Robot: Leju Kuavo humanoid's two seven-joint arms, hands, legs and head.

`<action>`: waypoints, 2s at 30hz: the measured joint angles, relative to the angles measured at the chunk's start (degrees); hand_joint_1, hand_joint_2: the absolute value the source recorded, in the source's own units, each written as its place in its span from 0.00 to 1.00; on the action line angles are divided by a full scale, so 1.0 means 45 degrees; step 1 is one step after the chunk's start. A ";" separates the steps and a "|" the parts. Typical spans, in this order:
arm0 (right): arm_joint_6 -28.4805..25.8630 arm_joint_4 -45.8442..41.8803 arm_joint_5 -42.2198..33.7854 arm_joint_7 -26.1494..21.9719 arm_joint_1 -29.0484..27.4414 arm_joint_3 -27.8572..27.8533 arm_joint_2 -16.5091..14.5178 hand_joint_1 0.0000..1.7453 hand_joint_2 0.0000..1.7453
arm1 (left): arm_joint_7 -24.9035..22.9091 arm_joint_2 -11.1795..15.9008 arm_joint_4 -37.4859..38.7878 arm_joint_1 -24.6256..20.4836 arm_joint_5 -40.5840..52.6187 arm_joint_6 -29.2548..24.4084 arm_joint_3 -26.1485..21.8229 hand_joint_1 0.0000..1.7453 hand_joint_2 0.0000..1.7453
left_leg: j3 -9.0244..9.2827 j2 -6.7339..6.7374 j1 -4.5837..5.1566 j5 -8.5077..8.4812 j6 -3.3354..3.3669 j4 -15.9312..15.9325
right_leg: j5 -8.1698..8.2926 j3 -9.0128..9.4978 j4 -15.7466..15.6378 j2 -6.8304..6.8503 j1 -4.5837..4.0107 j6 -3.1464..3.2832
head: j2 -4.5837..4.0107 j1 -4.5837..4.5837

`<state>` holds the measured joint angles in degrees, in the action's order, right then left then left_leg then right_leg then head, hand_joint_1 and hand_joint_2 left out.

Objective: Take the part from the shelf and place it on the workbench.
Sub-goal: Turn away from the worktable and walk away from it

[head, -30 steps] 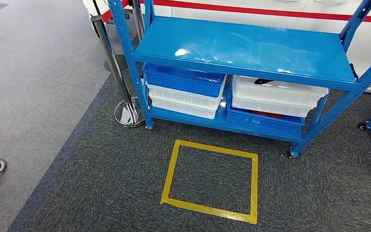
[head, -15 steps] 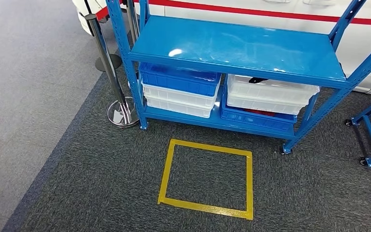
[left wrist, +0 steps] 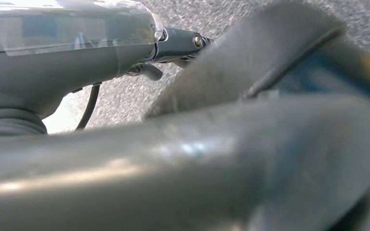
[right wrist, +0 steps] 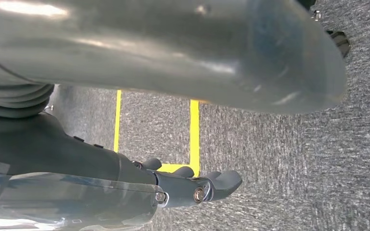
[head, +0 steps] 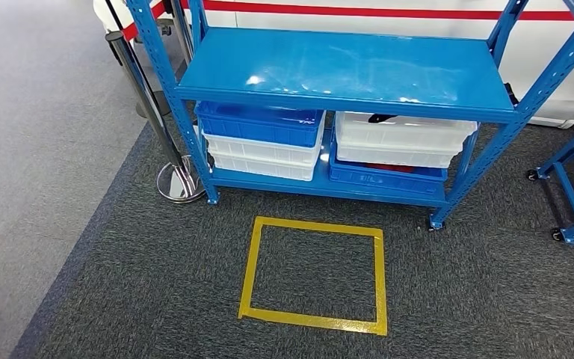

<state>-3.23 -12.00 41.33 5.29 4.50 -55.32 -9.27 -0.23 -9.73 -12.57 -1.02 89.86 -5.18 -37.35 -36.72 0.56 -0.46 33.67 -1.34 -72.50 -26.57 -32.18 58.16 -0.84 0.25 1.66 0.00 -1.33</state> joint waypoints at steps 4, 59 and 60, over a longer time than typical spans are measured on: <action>0.0000 0.0002 0.0021 0.0000 0.0019 0.0000 -0.0052 0.00 0.00 | -0.0009 0.0041 0.0000 0.0008 0.0000 0.0000 0.0000 0.00 0.00 | 0.1411 -0.0245 0.0074 -0.1333 0.0283 0.3098 | -0.0005 -0.0014 0.0067 -0.0244 -0.0060 -0.0095 | 0.0000 -0.0011; -0.0075 -0.0052 0.1111 0.0309 -0.0140 -0.0043 -0.0025 0.00 0.00 | 0.0301 -0.0096 -0.0189 -0.0467 -0.4171 0.0681 -0.4311 0.00 0.00 | 0.2155 0.0012 -0.0054 -0.0827 -0.0047 0.1720 | -0.0099 -0.0219 0.0206 0.0249 0.0192 -0.0226 | 0.0000 -0.0018; -0.0046 -0.0053 0.1143 0.0277 -0.0140 -0.0041 -0.0027 0.00 0.00 | 0.0288 -0.0097 -0.0189 -0.0464 -0.4145 0.0691 -0.4340 0.00 0.00 | 0.1541 0.0002 -0.0067 -0.0826 -0.0079 0.0848 | -0.0248 0.0015 0.0135 0.0235 0.0194 -0.0160 | 0.0000 0.0000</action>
<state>-3.44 -12.24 46.47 6.53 3.87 -55.51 -9.39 1.07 -10.16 -13.42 -3.10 71.20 -2.07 -56.88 -29.79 0.57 -0.76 29.96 -1.69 -68.68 -27.69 -32.11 58.77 0.22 1.12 0.94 0.00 -1.33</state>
